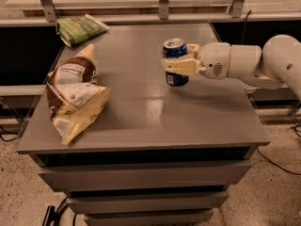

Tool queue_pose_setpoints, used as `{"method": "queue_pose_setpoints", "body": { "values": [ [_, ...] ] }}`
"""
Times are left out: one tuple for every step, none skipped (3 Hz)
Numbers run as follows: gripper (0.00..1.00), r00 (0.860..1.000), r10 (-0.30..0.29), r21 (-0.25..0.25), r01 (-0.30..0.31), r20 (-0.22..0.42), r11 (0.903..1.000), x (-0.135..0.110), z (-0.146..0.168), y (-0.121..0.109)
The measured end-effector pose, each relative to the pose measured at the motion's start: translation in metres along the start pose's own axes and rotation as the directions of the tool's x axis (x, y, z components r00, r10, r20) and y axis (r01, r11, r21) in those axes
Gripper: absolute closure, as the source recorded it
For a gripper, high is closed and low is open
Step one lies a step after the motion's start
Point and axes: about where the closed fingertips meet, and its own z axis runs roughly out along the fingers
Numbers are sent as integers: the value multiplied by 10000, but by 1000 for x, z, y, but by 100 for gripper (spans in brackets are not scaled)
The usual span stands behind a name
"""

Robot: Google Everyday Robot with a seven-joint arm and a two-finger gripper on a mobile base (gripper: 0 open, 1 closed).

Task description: Place pepsi can upright

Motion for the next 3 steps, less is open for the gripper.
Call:
{"method": "queue_pose_setpoints", "body": {
  "values": [
    [58, 9996, -208, -305, 214, 191, 9993, 1, 0, 5],
    [36, 9992, -364, -516, 373, 175, 9980, 3, 0, 8],
    [13, 9989, -473, -574, 475, 47, 9972, 5, -3, 9]
  ]
}}
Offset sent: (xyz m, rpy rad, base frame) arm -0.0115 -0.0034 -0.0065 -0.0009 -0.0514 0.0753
